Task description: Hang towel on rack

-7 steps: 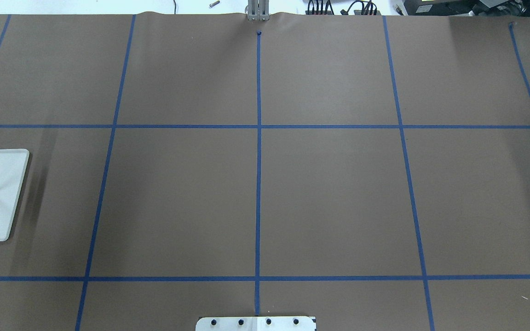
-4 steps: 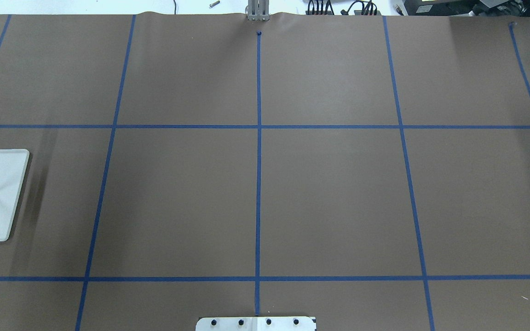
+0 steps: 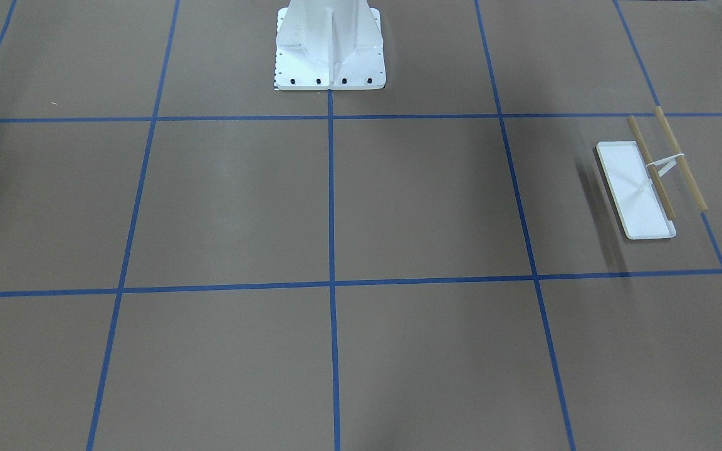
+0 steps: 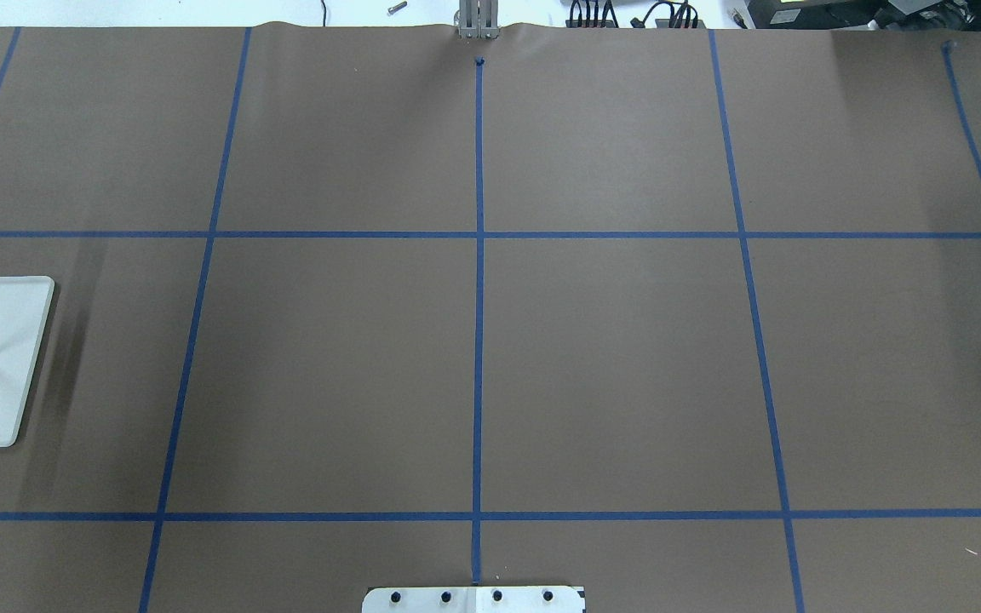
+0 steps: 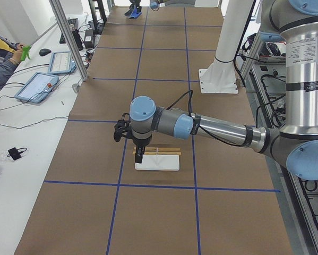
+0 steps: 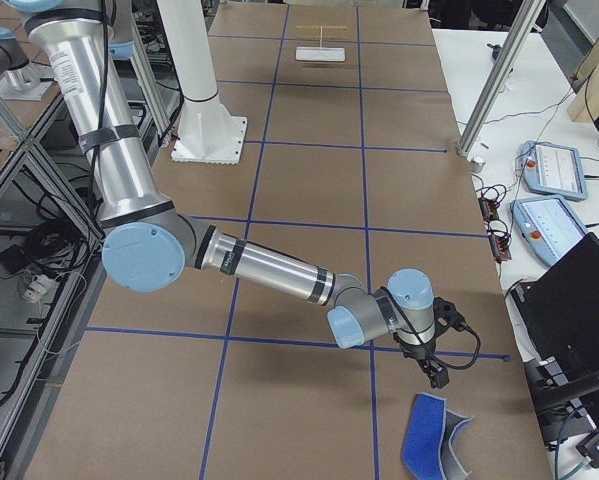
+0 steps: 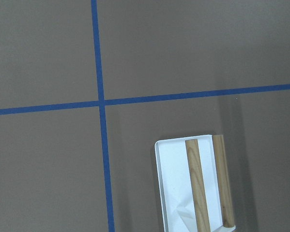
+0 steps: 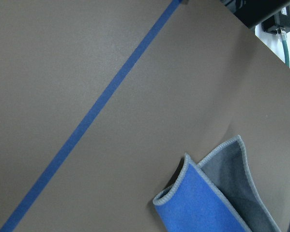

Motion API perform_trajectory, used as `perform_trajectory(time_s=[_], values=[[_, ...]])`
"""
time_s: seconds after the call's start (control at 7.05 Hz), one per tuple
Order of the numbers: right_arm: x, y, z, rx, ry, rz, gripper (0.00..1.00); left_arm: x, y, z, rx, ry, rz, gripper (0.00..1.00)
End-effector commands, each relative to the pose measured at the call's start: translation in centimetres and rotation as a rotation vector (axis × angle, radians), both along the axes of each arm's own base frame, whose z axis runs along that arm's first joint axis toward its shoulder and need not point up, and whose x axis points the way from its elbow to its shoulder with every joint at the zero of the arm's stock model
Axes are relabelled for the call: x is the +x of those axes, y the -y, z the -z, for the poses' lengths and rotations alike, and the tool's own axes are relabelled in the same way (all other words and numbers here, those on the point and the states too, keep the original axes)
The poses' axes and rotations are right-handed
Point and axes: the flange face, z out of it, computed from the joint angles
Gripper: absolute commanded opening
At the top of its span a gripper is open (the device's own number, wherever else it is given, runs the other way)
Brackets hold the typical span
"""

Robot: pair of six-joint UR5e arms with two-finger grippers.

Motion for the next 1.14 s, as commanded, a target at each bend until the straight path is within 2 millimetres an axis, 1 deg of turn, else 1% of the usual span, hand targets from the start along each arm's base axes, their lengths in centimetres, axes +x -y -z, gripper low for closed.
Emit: perform_trajectory(time_s=[0.0,0.14,0.28,0.43,0.57,0.71,0.85,0.99], values=[[-4.8,-0.5,-2.6,0.057,-0.144,0.043,0.95,0.0,0.2,0.4,0.007,0.0,0.0,0.98],[-5.5,-1.0,-4.7,0.079,-0.206,0.069,0.9,0.0,0.3,0.3,0.007,0.0,0.0,0.98],[-4.4,-1.1,-6.0,0.094,-0.243,0.132,0.86,0.0,0.3,0.4,0.009,0.0,0.0,0.98],[-2.9,-1.1,-6.2,0.1,-0.259,0.144,0.83,0.0,0.6,0.4,0.009,0.0,0.0,0.98],[-2.3,-0.7,-6.0,0.11,-0.272,0.164,0.81,0.0,0.6,0.5,0.01,0.0,0.0,0.98],[-0.7,0.4,-5.5,0.12,-0.28,0.173,0.8,0.0,0.6,0.6,0.012,-0.001,0.0,0.98],[-0.7,0.4,-6.2,0.104,-0.283,0.175,0.8,0.0,0.6,0.6,0.012,-0.001,0.0,0.98],[-0.8,0.5,-6.4,0.098,-0.288,0.176,0.8,0.0,0.5,0.6,0.013,-0.002,0.0,0.98]])
